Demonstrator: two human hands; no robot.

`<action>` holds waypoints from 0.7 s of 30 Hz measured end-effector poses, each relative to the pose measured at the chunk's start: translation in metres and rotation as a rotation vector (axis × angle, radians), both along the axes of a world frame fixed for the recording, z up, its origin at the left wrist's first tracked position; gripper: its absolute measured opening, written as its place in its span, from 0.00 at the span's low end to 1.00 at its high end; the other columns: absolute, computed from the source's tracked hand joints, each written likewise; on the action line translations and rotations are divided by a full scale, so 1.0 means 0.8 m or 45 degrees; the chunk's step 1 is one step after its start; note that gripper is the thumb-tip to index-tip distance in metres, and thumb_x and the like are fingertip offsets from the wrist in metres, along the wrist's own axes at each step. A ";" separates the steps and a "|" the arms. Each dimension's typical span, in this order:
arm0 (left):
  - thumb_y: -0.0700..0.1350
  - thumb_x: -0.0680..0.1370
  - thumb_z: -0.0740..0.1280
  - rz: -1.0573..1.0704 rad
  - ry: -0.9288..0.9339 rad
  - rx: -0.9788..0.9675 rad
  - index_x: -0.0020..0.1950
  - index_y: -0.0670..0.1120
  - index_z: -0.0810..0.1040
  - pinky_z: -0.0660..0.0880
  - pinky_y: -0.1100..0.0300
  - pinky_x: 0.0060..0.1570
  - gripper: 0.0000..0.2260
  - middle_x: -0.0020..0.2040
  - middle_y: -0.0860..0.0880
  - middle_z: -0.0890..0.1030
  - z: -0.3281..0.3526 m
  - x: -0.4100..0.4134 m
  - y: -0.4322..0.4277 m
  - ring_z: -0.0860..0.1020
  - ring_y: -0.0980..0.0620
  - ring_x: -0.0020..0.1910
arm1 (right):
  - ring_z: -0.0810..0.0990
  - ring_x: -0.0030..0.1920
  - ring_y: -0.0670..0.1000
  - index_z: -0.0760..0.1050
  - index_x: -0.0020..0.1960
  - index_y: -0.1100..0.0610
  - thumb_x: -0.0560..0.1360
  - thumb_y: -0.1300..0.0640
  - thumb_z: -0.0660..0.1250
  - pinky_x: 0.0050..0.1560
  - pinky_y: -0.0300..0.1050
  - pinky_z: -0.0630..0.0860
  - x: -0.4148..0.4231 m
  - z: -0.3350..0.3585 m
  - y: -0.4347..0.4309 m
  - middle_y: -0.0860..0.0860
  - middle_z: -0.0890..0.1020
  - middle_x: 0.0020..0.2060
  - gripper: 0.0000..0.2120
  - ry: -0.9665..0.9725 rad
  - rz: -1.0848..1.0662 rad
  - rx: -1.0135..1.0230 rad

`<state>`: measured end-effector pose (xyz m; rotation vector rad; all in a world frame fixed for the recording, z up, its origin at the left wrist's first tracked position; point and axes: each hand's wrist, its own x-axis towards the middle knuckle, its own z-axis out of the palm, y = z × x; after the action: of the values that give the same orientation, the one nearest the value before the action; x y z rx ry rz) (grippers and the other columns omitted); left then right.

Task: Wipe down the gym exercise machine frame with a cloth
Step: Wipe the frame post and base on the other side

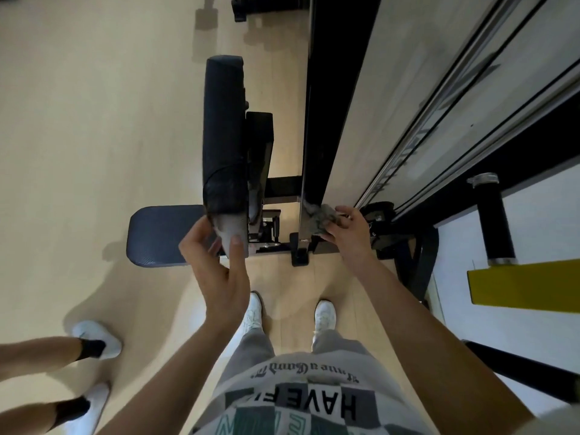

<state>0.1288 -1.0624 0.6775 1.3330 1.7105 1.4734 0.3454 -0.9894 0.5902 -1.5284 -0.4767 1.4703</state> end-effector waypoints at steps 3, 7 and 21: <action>0.45 0.78 0.70 0.094 -0.112 -0.343 0.61 0.53 0.66 0.79 0.46 0.53 0.17 0.59 0.43 0.70 -0.043 0.025 -0.034 0.75 0.47 0.55 | 0.87 0.48 0.58 0.75 0.53 0.59 0.74 0.67 0.74 0.47 0.52 0.85 0.012 0.000 -0.012 0.58 0.85 0.46 0.11 -0.241 0.157 0.121; 0.43 0.76 0.75 -0.364 -0.103 -0.563 0.60 0.61 0.73 0.81 0.55 0.50 0.19 0.58 0.56 0.76 -0.068 0.061 -0.021 0.78 0.58 0.53 | 0.86 0.45 0.61 0.80 0.42 0.50 0.73 0.63 0.76 0.51 0.61 0.83 0.024 0.006 -0.026 0.58 0.86 0.42 0.09 -0.398 0.290 0.247; 0.42 0.78 0.69 -0.025 -0.328 -0.580 0.45 0.50 0.82 0.76 0.53 0.36 0.05 0.35 0.48 0.81 -0.105 0.080 0.064 0.76 0.53 0.31 | 0.78 0.42 0.53 0.76 0.47 0.59 0.68 0.71 0.73 0.44 0.49 0.79 0.058 0.008 0.005 0.53 0.78 0.42 0.13 -1.139 0.398 0.578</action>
<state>0.1932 -1.0114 0.5938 0.8766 1.7199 1.0973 0.3922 -0.9852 0.5964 -1.7082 -1.5157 0.7188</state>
